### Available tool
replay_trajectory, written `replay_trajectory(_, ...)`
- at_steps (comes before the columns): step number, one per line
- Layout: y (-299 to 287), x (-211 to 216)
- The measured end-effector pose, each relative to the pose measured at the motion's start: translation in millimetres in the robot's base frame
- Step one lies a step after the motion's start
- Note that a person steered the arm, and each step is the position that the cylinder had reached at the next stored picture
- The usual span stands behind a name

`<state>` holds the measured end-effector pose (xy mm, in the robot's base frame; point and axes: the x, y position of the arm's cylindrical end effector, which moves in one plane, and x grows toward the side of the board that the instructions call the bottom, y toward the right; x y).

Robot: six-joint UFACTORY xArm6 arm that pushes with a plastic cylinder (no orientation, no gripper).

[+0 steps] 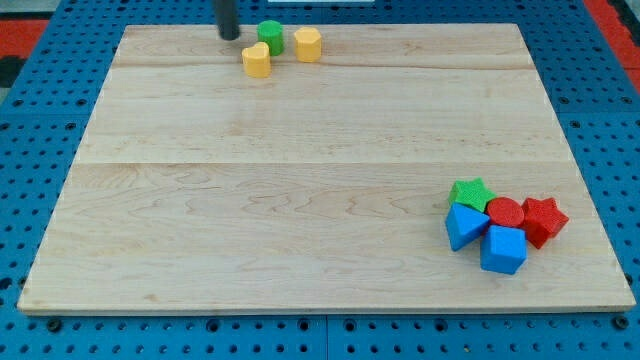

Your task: Slide the green circle to the left of the yellow hexagon

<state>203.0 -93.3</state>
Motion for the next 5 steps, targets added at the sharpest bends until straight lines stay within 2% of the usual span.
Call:
replay_trajectory(1, 88.8, 34.4)
replay_trajectory(2, 132.6, 73.5)
replay_trajectory(3, 147.7, 98.4)
replay_trajectory(4, 209.0, 84.7)
replay_trajectory(5, 213.5, 47.1)
